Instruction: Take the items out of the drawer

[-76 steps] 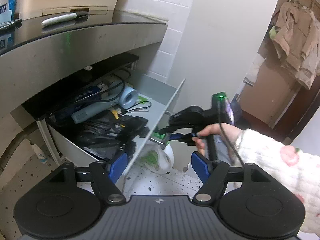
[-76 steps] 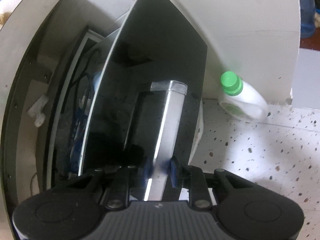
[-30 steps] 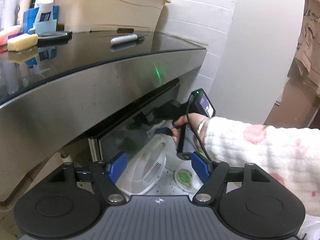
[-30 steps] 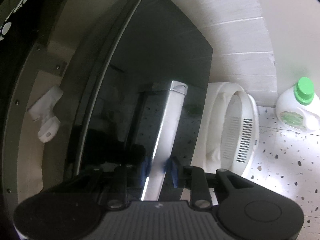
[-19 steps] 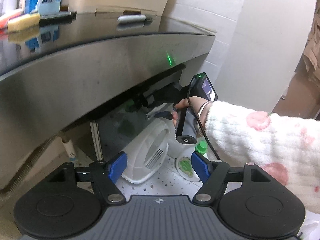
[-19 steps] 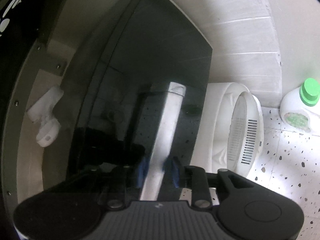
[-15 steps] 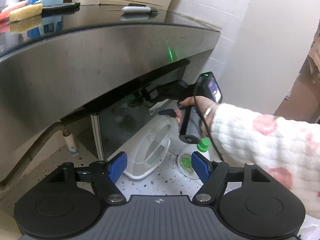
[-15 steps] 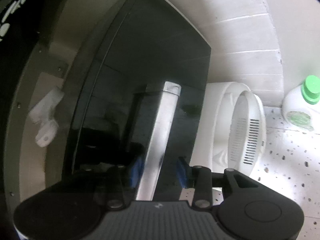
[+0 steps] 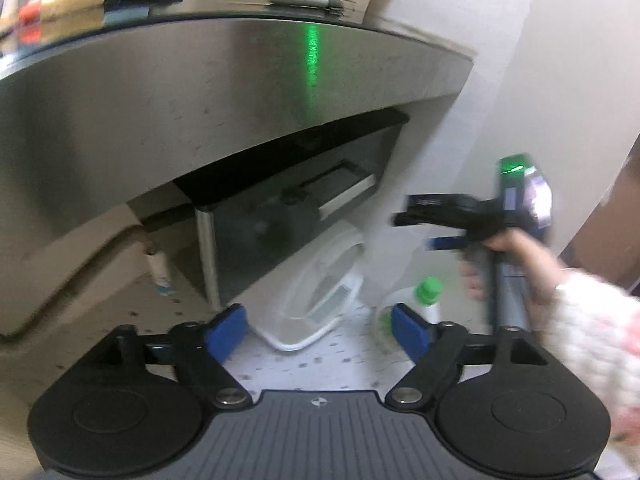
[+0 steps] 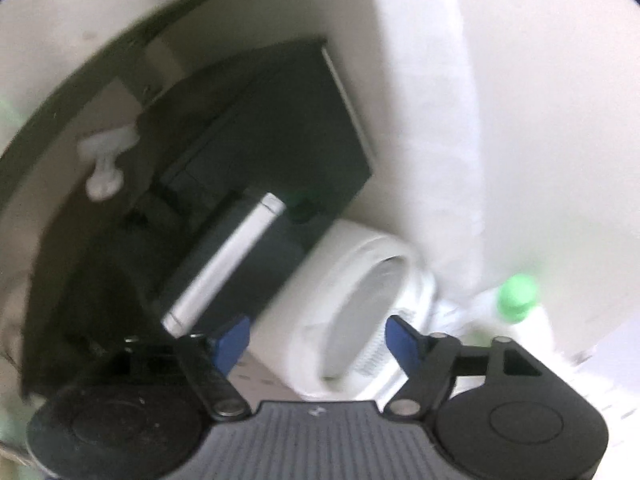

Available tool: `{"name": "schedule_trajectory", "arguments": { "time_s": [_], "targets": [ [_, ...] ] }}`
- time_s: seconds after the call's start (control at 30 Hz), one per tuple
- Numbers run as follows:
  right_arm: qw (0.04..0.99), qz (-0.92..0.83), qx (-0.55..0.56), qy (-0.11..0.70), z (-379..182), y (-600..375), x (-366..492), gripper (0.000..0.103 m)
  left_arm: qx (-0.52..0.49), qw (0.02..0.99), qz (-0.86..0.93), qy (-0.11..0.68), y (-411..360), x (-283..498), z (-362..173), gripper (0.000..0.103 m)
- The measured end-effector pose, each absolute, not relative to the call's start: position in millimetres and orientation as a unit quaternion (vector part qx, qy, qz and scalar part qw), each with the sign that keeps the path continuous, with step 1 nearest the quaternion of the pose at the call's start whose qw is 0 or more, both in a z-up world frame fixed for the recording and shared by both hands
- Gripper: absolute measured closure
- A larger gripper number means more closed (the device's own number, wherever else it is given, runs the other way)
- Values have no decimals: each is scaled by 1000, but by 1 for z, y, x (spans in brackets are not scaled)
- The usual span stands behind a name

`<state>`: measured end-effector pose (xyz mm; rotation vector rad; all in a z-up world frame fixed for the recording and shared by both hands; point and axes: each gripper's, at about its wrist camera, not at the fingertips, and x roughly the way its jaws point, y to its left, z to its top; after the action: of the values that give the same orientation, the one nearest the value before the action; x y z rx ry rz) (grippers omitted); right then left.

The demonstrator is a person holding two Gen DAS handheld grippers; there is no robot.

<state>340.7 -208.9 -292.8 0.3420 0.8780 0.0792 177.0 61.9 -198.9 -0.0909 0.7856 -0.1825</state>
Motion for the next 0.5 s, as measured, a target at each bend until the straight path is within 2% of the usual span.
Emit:
{"name": "schedule_trajectory", "arguments": {
  "time_s": [0.07, 0.13, 0.37, 0.5],
  "targets": [
    [900, 22, 110, 422, -282, -206, 325, 25, -29, 922, -93, 374, 55, 174, -197, 16],
    [901, 3, 64, 430, -271, -205, 313, 16, -25, 922, -98, 373, 50, 171, -195, 16],
    [892, 12, 77, 446, -232, -214, 266, 16, -53, 920, -103, 376, 41, 156, -178, 16],
    [902, -11, -5, 432, -200, -203, 231, 16, -80, 913, -100, 388, 42, 149, -165, 16]
  ]
}}
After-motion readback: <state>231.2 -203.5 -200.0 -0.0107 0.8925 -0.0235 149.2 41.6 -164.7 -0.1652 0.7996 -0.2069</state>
